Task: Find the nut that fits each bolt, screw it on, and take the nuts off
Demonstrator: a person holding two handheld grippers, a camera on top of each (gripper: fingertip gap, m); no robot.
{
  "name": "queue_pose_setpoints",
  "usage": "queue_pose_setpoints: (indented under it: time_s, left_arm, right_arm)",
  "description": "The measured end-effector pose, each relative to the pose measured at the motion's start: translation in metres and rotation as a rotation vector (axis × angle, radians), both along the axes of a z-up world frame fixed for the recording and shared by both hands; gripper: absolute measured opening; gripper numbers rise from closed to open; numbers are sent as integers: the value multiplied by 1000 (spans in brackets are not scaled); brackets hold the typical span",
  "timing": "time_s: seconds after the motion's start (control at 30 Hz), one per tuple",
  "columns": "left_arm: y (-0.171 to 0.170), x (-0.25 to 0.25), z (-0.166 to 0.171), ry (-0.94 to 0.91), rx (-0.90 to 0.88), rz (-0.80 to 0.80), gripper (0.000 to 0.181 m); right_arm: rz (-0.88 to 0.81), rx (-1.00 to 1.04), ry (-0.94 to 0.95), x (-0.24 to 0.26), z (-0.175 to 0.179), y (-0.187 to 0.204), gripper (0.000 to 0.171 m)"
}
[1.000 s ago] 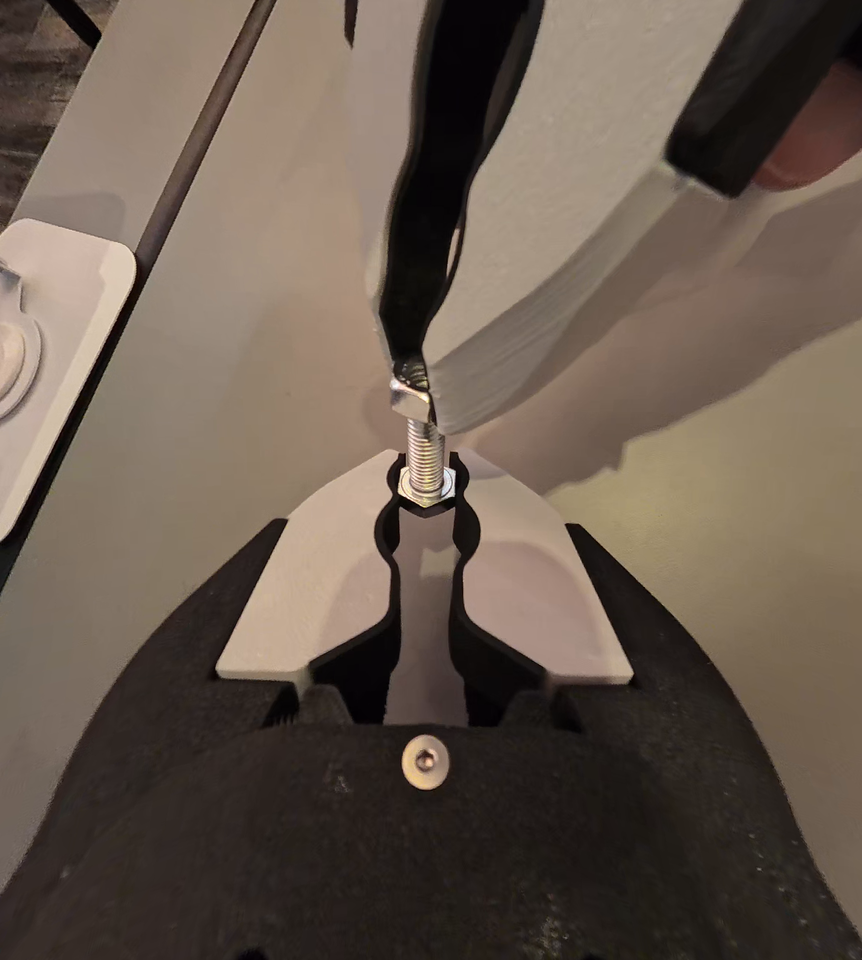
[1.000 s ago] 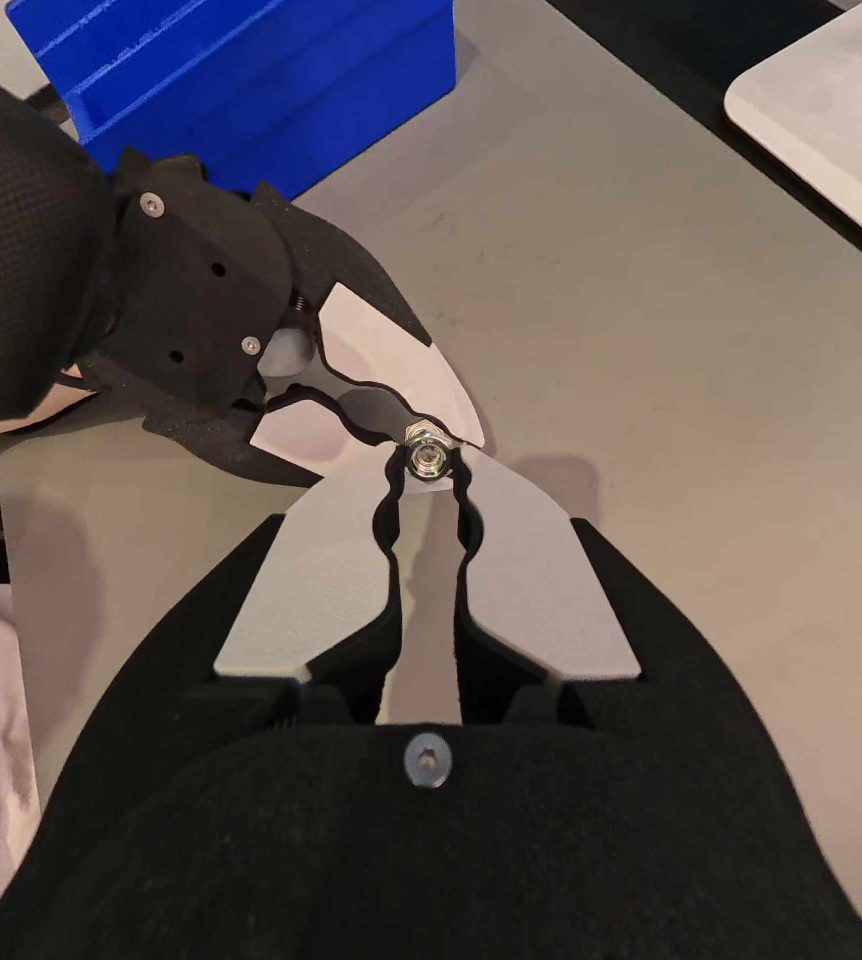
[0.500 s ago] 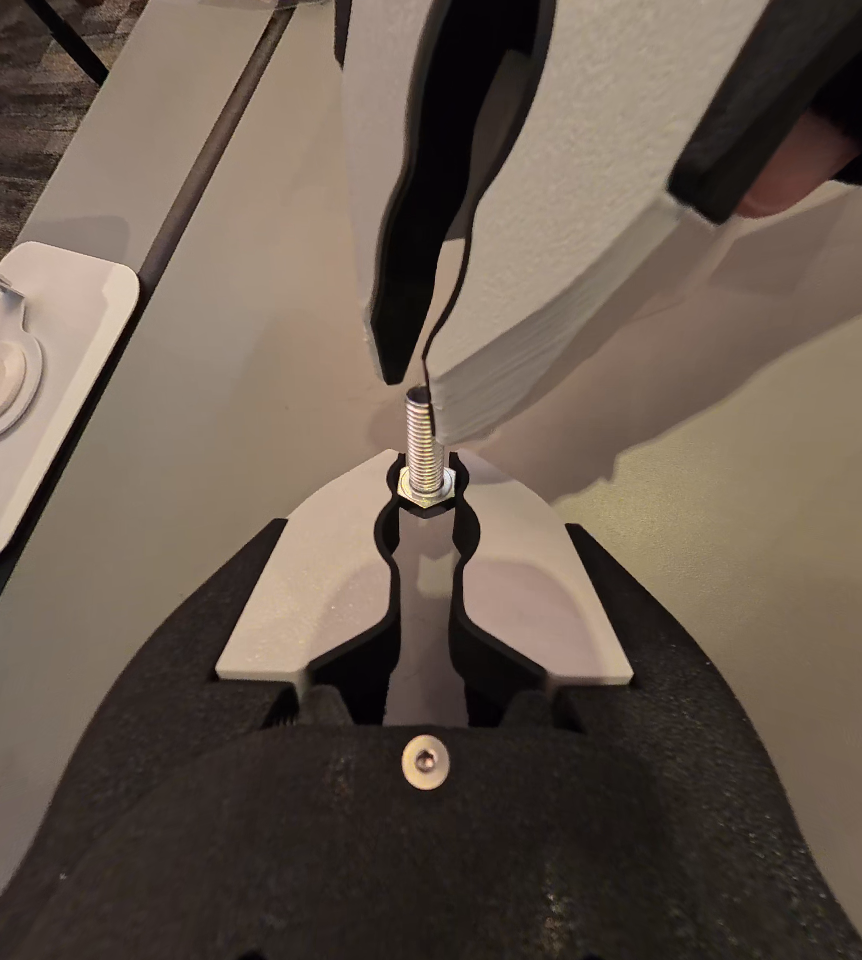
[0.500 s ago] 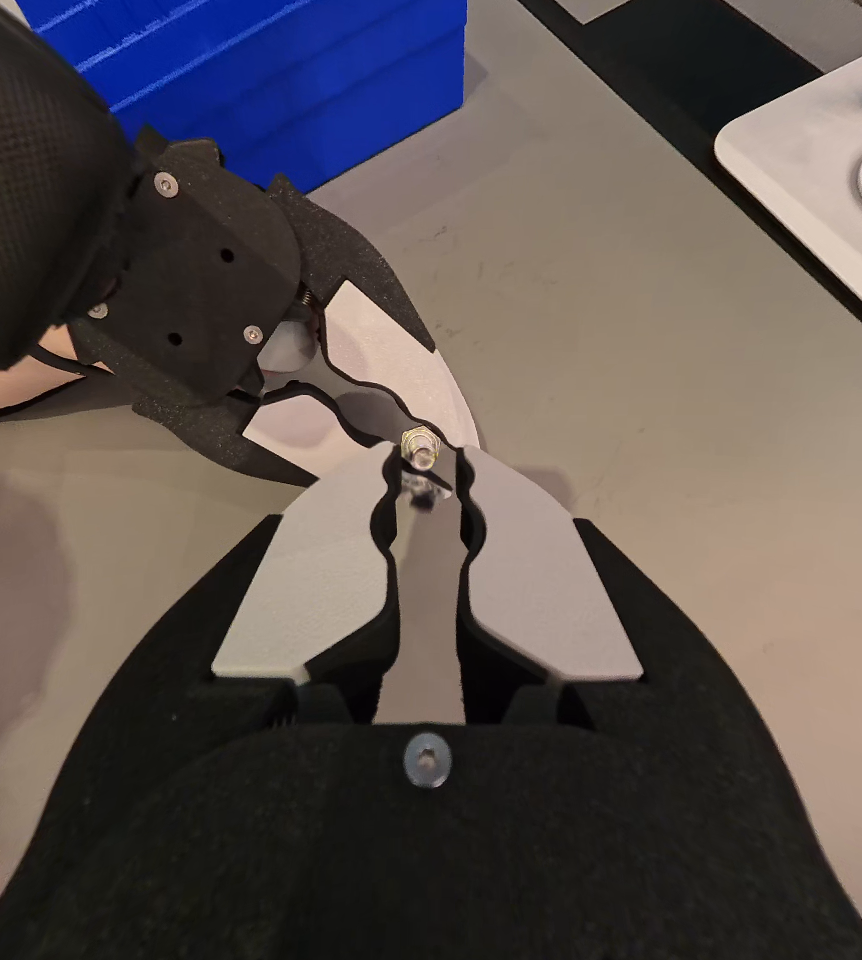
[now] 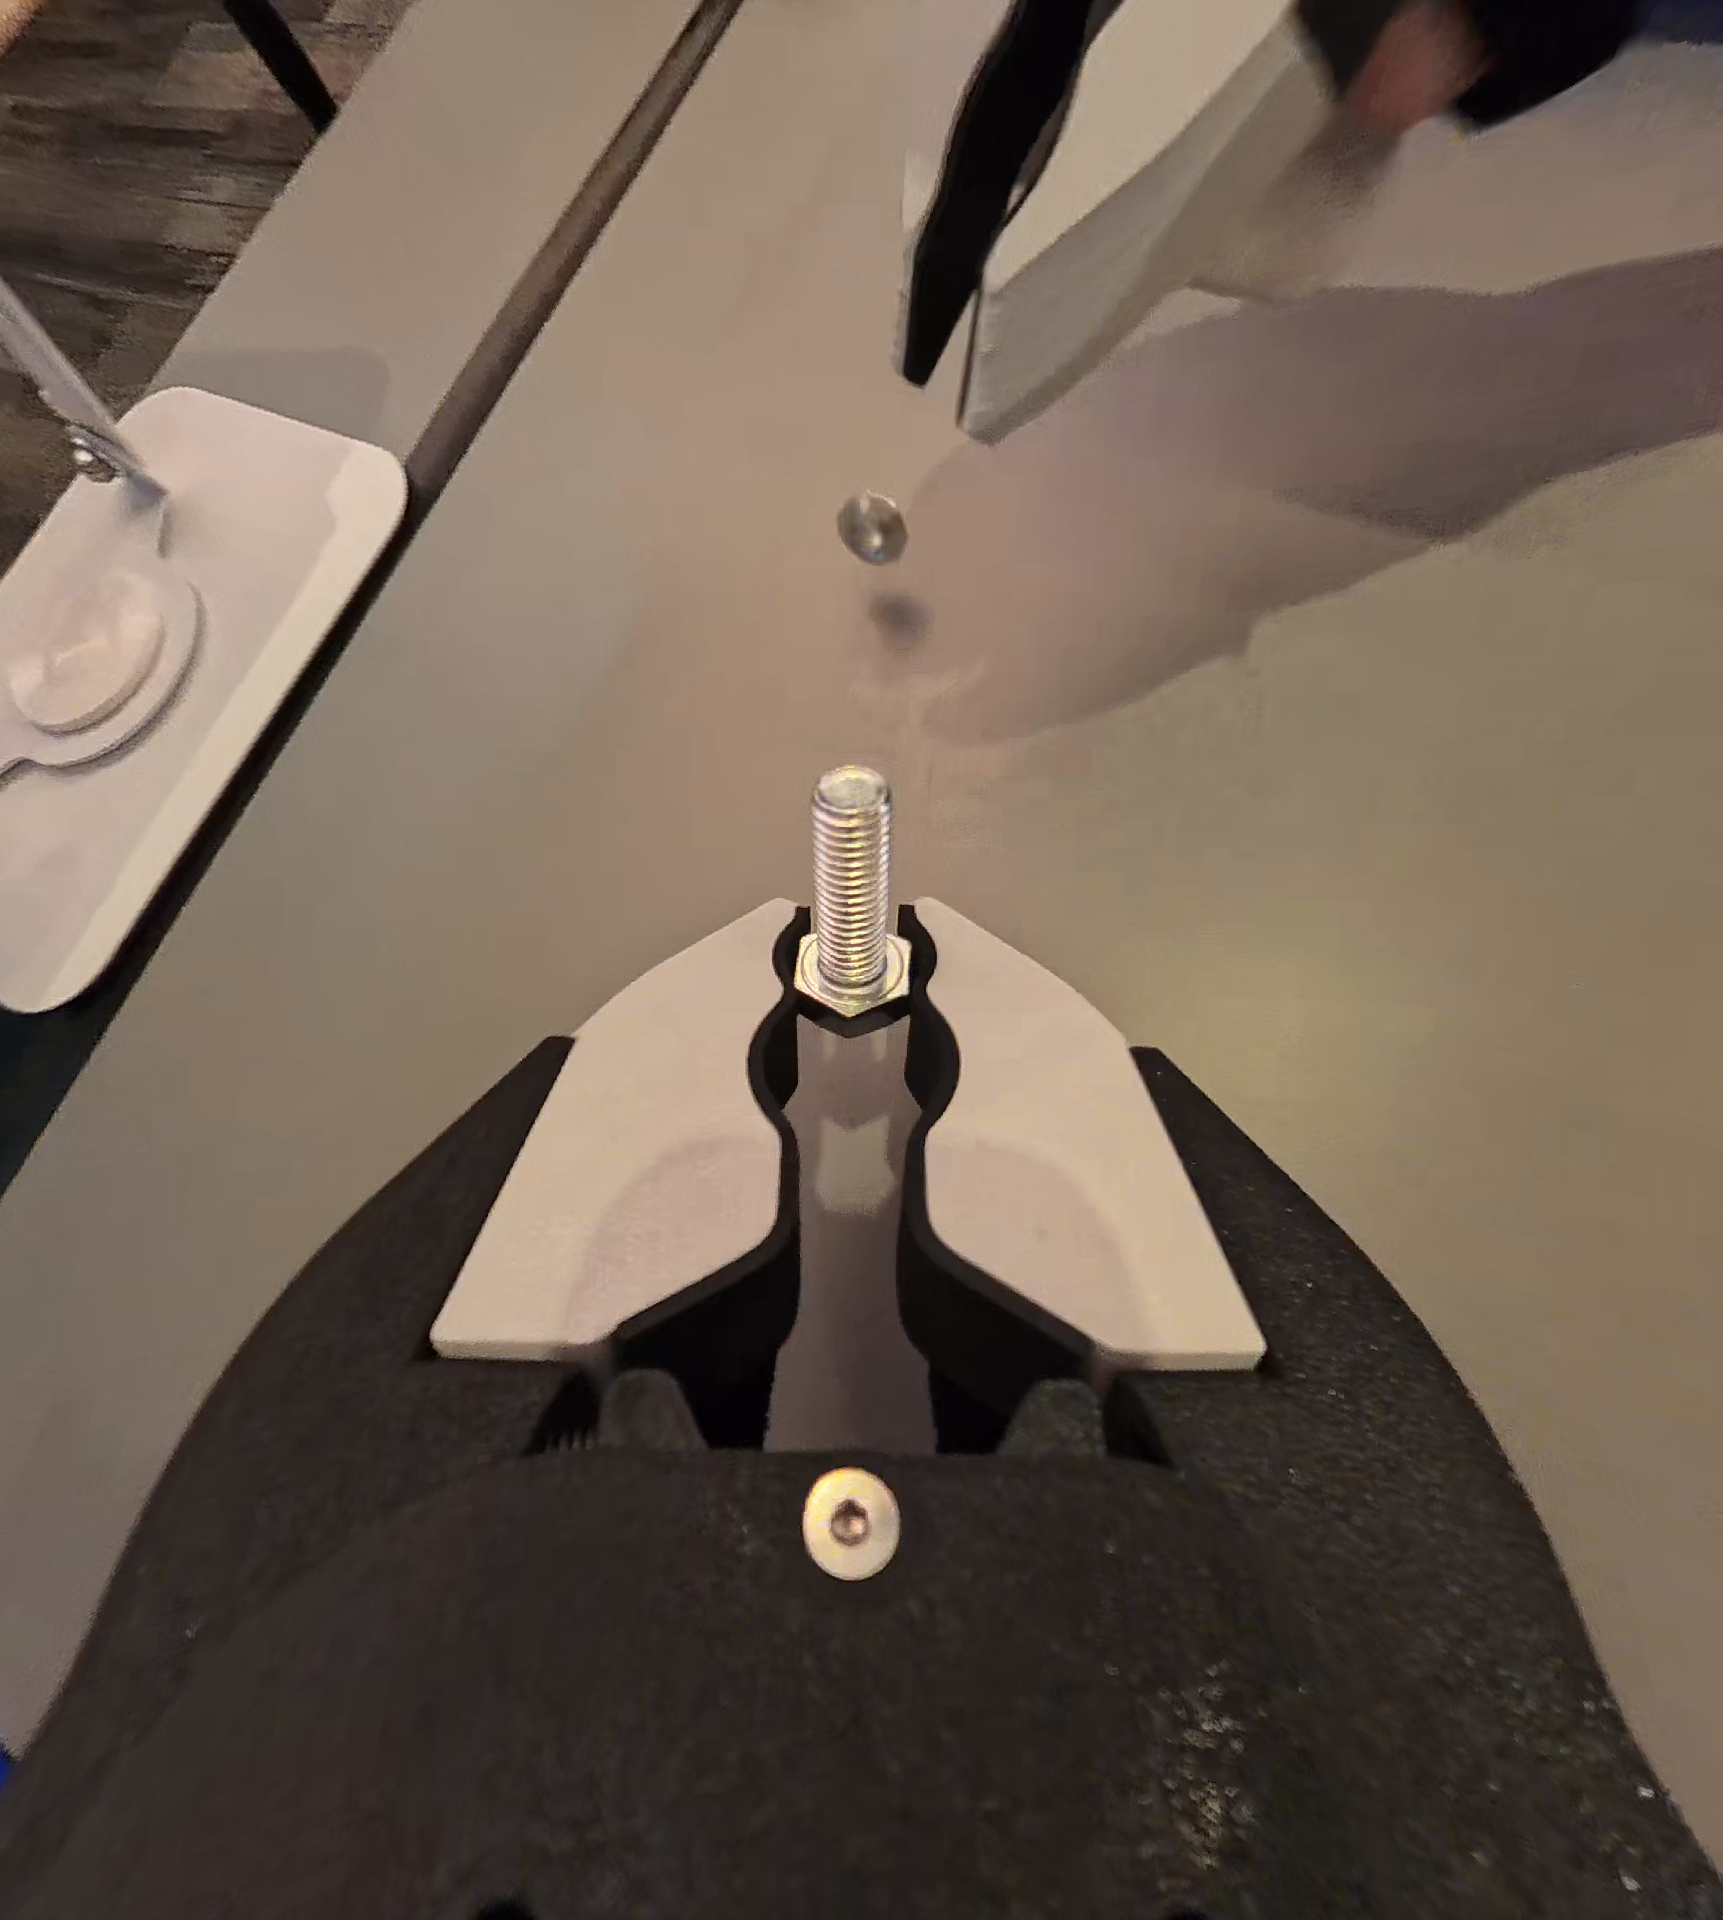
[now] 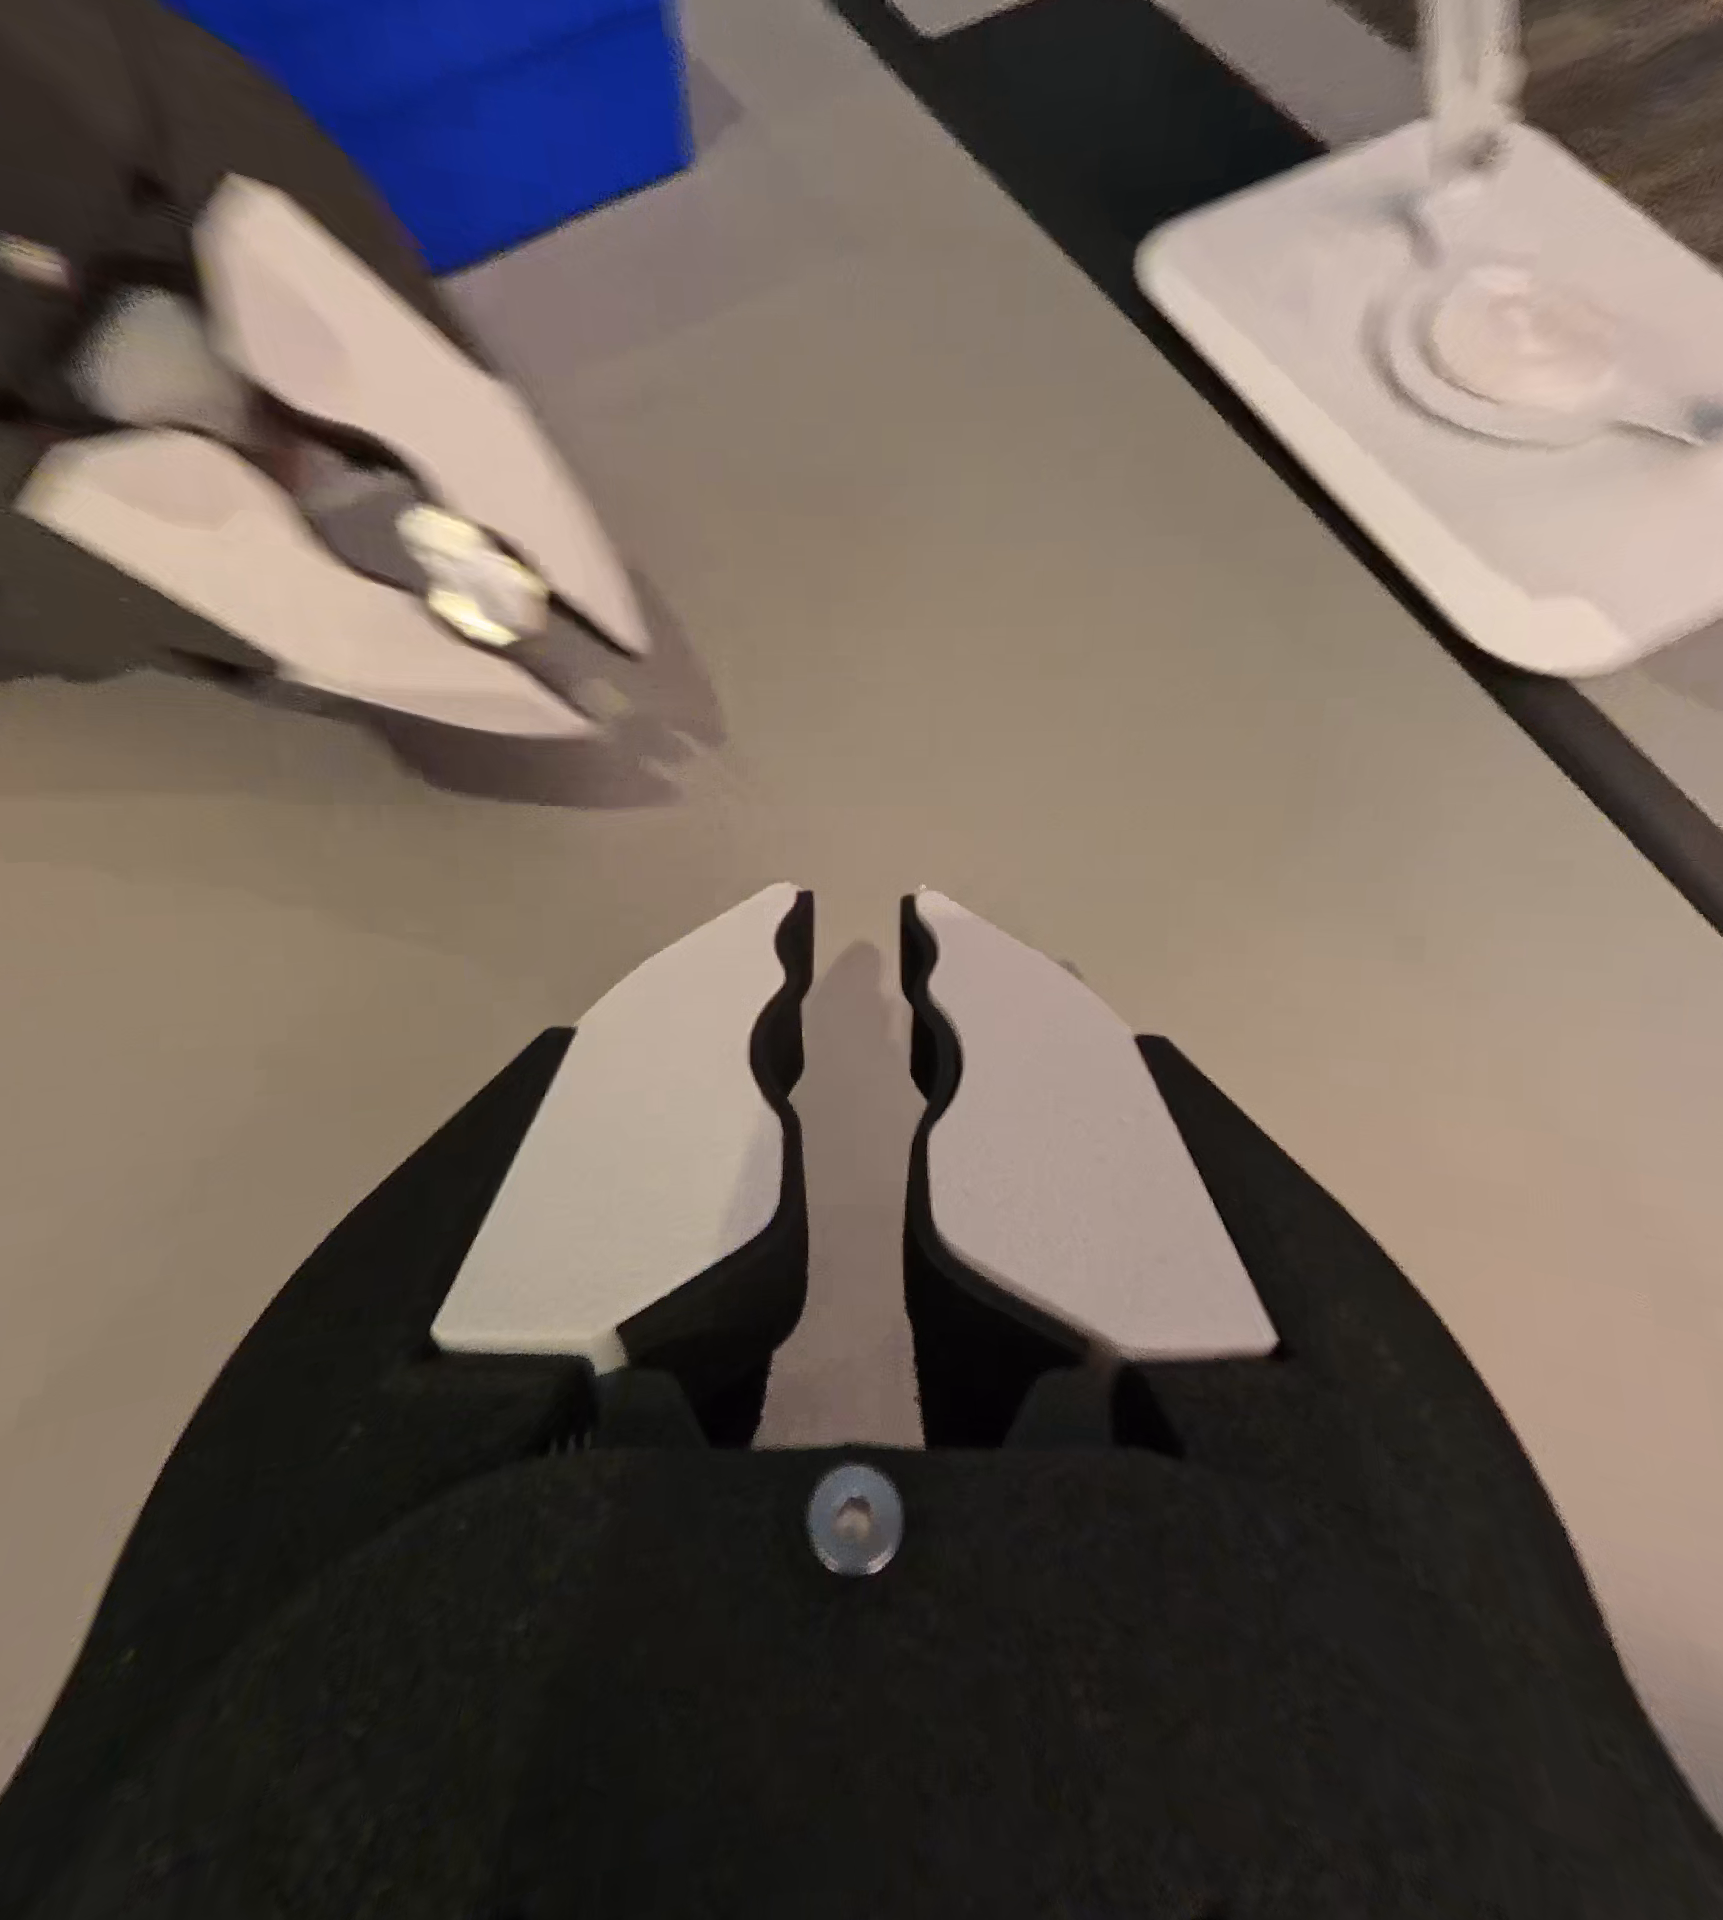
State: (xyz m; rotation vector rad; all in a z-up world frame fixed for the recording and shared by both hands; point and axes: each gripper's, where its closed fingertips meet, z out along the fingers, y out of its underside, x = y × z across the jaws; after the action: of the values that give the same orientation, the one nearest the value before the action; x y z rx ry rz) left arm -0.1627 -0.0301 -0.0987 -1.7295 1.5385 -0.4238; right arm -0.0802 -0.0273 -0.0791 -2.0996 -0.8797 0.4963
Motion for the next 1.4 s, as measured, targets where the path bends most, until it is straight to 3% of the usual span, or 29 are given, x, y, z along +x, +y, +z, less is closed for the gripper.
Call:
queue_pose_setpoints:
  time_s: [0.13, 0.27, 0.37, 0.43, 0.6, 0.8, 1.07, 1.2, 1.4]
  left_arm:
    - [9, -6, 15, -69, -30, 27, 16]
    - [15, -11, 26, -121, -48, 43, 16]
    - [18, -14, 29, -143, -65, 54, 16]
    - [19, -17, 29, -140, -64, 57, 16]
    - [21, -18, 28, -142, -73, 54, 16]
    - [22, -18, 26, -138, -80, 47, 16]
    - [19, -16, 26, -134, -89, 35, 16]
    - [18, -13, 28, -154, -84, 28, 16]
    - [20, -11, 43, -258, -66, 71, 16]
  right_arm:
    - [-227, 35, -37, 56, -20, 43, 13]
    - [-422, 52, -46, 98, -6, 83, 13]
    - [-434, -47, -40, 107, -22, 117, 7]
    - [-343, -160, 21, 87, -40, 124, 2]
    - [-267, -196, -119, 72, -72, 126, 0]
    - [-186, -226, -150, 61, -72, 108, 0]
    - [-103, -259, -117, 53, -71, 54, 0]
    - [-160, -55, -163, 78, -51, 59, 17]
    - [-267, -84, -43, 80, -59, 53, 26]
